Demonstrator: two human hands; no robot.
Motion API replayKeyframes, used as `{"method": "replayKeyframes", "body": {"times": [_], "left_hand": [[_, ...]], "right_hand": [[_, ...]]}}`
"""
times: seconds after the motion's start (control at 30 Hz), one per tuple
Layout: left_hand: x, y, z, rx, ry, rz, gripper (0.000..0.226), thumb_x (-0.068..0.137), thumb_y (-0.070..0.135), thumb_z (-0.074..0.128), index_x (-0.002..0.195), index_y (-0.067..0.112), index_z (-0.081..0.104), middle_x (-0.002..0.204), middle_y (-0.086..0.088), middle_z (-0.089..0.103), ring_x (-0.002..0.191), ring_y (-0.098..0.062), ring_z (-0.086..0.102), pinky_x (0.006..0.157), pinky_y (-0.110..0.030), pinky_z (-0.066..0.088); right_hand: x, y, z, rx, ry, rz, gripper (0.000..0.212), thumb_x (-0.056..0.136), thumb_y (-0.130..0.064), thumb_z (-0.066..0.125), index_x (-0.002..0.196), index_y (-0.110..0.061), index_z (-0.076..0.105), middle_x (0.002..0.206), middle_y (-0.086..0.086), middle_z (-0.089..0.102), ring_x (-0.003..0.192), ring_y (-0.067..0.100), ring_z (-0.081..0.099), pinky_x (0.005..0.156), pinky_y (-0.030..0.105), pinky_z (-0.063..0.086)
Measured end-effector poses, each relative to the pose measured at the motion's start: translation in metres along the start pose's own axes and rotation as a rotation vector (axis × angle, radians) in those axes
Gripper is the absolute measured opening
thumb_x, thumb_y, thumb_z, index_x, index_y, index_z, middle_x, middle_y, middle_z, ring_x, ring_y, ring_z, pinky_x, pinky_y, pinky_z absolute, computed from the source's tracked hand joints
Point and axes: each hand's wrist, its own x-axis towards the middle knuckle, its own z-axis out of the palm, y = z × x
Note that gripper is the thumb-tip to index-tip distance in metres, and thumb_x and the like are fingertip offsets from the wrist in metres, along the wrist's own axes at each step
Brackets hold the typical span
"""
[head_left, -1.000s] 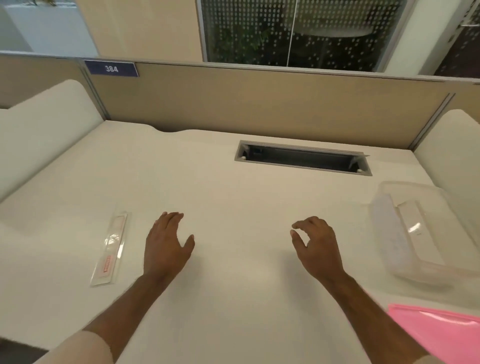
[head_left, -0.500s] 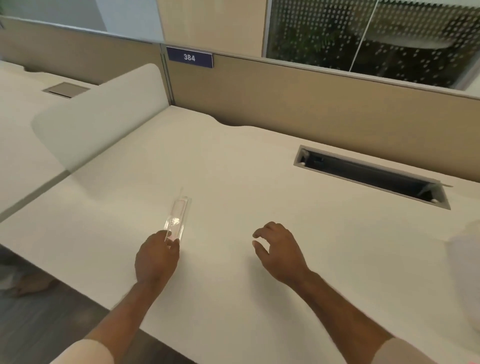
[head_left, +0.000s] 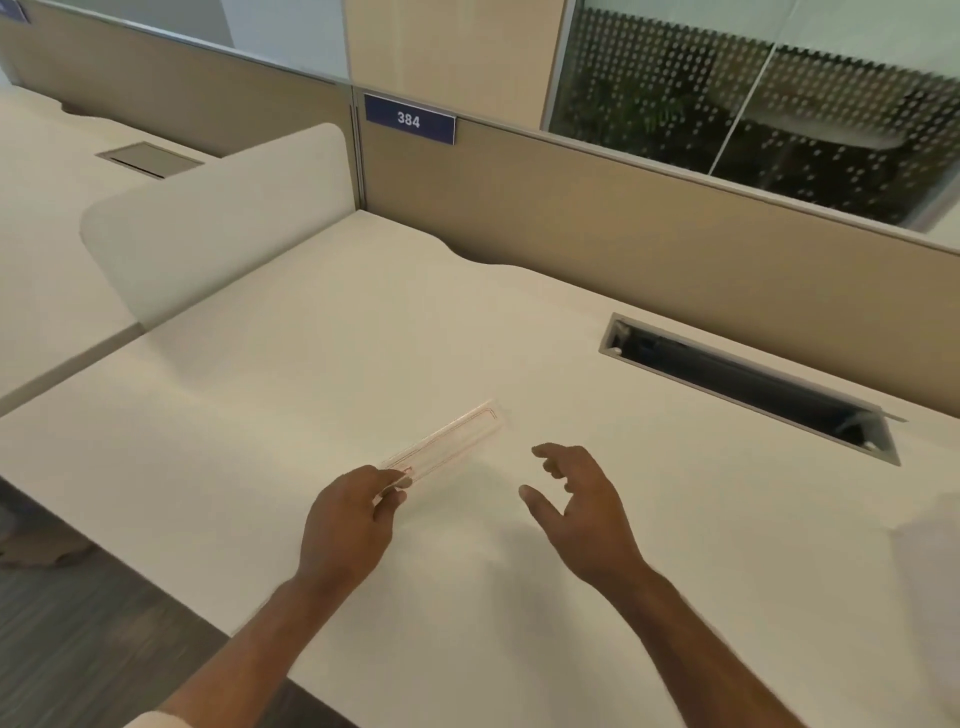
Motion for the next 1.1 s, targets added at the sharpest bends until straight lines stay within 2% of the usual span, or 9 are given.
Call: {"method": "replayKeyframes", "body": {"times": [0.13, 0.23, 0.3, 0.47, 0.63, 0.73, 0.83, 1.0, 1.1], "left_hand": [[-0.002, 0.022, 0.003, -0.034, 0.020, 0.187, 0.022, 0.079, 0.006, 0.078, 0.094, 0.021, 0.079, 0.082, 0.009, 0.072, 0.077, -0.018, 0.066, 0.068, -0.023, 0.046], [-0.004, 0.041, 0.006, -0.056, 0.043, 0.308, 0.017, 0.076, 0.012, 0.073, 0.090, 0.021, 0.079, 0.082, 0.007, 0.073, 0.073, -0.021, 0.066, 0.068, -0.034, 0.053], [-0.007, 0.051, 0.010, -0.057, 0.037, 0.371, 0.018, 0.075, 0.014, 0.072, 0.089, 0.023, 0.079, 0.081, 0.008, 0.073, 0.071, -0.021, 0.064, 0.067, -0.036, 0.051], [-0.014, 0.062, 0.019, -0.063, 0.015, 0.484, 0.020, 0.074, 0.013, 0.075, 0.088, 0.026, 0.080, 0.081, 0.012, 0.071, 0.072, -0.018, 0.061, 0.066, -0.034, 0.046], [-0.019, 0.068, 0.022, -0.132, -0.009, 0.461, 0.040, 0.067, 0.006, 0.086, 0.099, 0.027, 0.077, 0.101, 0.014, 0.068, 0.093, -0.009, 0.056, 0.079, -0.040, 0.050], [-0.027, 0.072, 0.021, -0.250, -0.057, 0.361, 0.060, 0.068, 0.017, 0.077, 0.124, 0.031, 0.062, 0.127, 0.014, 0.050, 0.111, -0.007, 0.050, 0.096, -0.036, 0.042], [-0.037, 0.080, 0.019, -0.482, -0.134, 0.180, 0.067, 0.069, 0.031, 0.069, 0.132, 0.037, 0.046, 0.136, 0.013, 0.038, 0.116, -0.009, 0.051, 0.096, -0.026, 0.041], [-0.035, 0.099, 0.017, -0.868, -0.427, -0.340, 0.081, 0.064, 0.066, 0.067, 0.136, 0.040, 0.043, 0.130, 0.000, 0.057, 0.099, -0.021, 0.069, 0.086, -0.036, 0.055], [-0.032, 0.110, 0.016, -0.930, -0.560, -0.471, 0.086, 0.062, 0.081, 0.059, 0.132, 0.031, 0.049, 0.121, -0.006, 0.065, 0.076, -0.024, 0.068, 0.069, -0.036, 0.053]], "right_hand": [[-0.011, -0.001, -0.015, 0.361, 0.058, 0.344, 0.052, 0.079, -0.044, 0.074, 0.125, -0.038, 0.050, 0.111, -0.013, 0.058, 0.090, 0.003, 0.064, 0.071, 0.020, 0.054], [-0.019, 0.002, -0.029, 0.744, 0.068, 0.559, 0.061, 0.081, -0.050, 0.069, 0.134, -0.029, 0.046, 0.116, 0.004, 0.060, 0.087, 0.024, 0.073, 0.070, 0.037, 0.059], [-0.027, 0.004, -0.038, 0.935, 0.077, 0.630, 0.055, 0.085, -0.049, 0.064, 0.131, -0.023, 0.050, 0.116, 0.014, 0.059, 0.086, 0.036, 0.072, 0.065, 0.040, 0.057], [-0.045, 0.010, -0.058, 1.084, 0.132, 0.657, 0.029, 0.094, -0.014, 0.059, 0.121, -0.004, 0.059, 0.087, 0.025, 0.068, 0.066, 0.035, 0.068, 0.051, 0.035, 0.053], [-0.067, 0.017, -0.068, 1.113, 0.181, 0.647, 0.034, 0.088, 0.008, 0.054, 0.119, -0.005, 0.058, 0.082, 0.027, 0.068, 0.063, 0.032, 0.068, 0.056, 0.033, 0.057], [-0.079, 0.023, -0.074, 1.131, 0.221, 0.613, 0.037, 0.087, 0.009, 0.056, 0.119, -0.010, 0.059, 0.085, 0.029, 0.068, 0.066, 0.034, 0.069, 0.060, 0.034, 0.059], [-0.089, 0.028, -0.082, 1.130, 0.237, 0.589, 0.039, 0.087, 0.008, 0.058, 0.120, -0.014, 0.060, 0.091, 0.031, 0.068, 0.068, 0.035, 0.069, 0.063, 0.035, 0.059], [-0.102, 0.035, -0.093, 1.121, 0.259, 0.560, 0.041, 0.089, 0.007, 0.057, 0.121, -0.017, 0.060, 0.096, 0.033, 0.069, 0.069, 0.037, 0.069, 0.065, 0.035, 0.059], [-0.108, 0.040, -0.099, 1.116, 0.255, 0.539, 0.043, 0.090, 0.007, 0.056, 0.123, -0.019, 0.061, 0.098, 0.033, 0.068, 0.071, 0.039, 0.069, 0.066, 0.036, 0.059]]}}
